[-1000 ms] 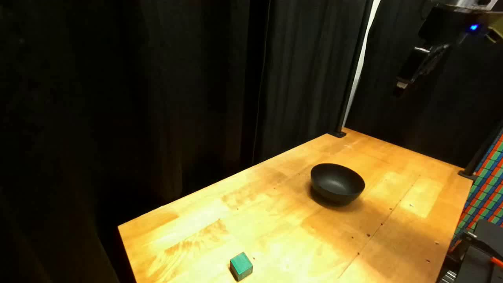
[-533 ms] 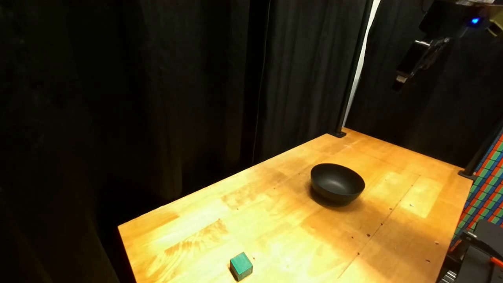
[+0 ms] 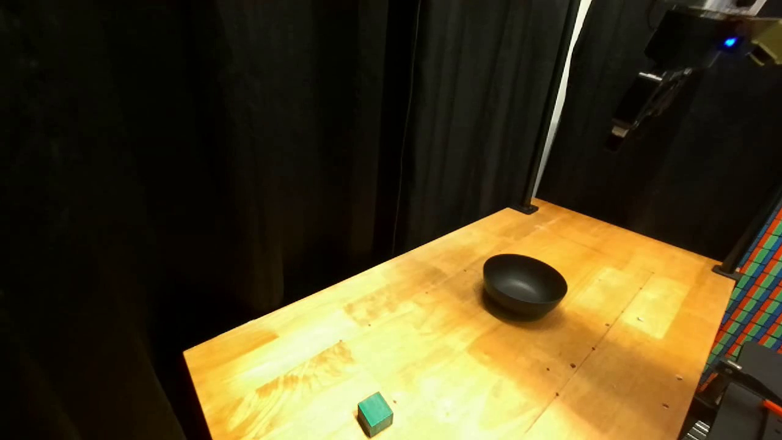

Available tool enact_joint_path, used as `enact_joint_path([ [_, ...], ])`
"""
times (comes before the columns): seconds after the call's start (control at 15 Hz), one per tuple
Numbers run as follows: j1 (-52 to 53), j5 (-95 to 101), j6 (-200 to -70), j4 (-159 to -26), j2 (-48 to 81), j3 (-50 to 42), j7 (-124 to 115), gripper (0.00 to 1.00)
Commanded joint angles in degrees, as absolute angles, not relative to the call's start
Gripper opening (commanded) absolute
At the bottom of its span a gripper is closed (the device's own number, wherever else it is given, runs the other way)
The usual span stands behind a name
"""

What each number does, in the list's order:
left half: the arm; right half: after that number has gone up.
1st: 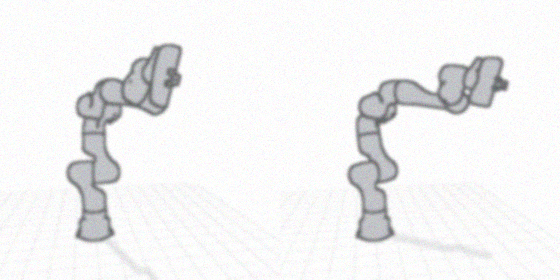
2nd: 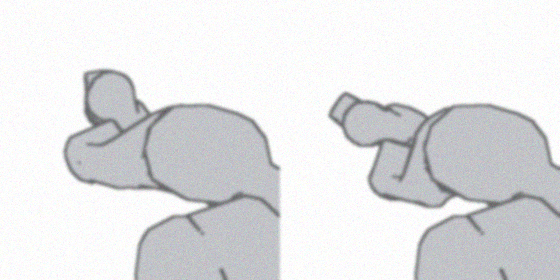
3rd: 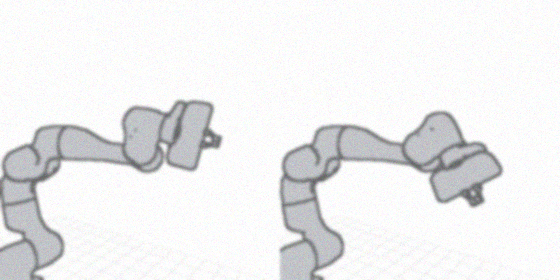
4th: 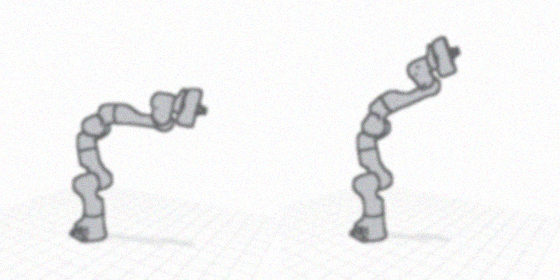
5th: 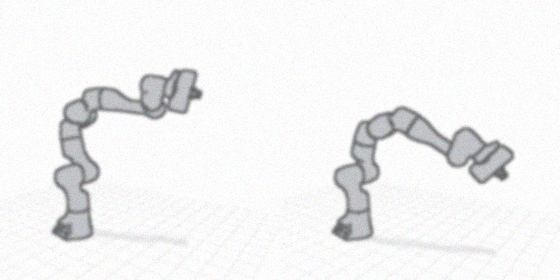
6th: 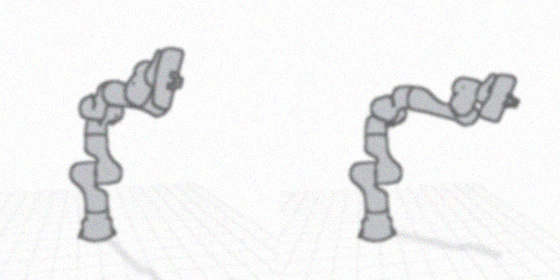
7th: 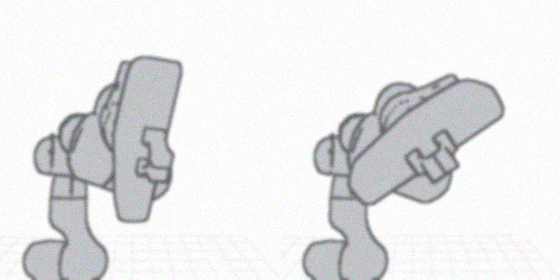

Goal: Put the green block in the bowl

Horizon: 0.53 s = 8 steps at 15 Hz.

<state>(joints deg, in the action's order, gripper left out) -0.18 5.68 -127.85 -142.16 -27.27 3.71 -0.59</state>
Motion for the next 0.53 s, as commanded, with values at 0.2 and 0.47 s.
enact_joint_path([
  [0.2,6.16,-0.27,-139.95,-138.07,-9.73,6.29,-0.75,1.00],
  [0.47,10.40,-8.36,-147.83,-134.14,1.85,8.71,1.91,1.00],
])
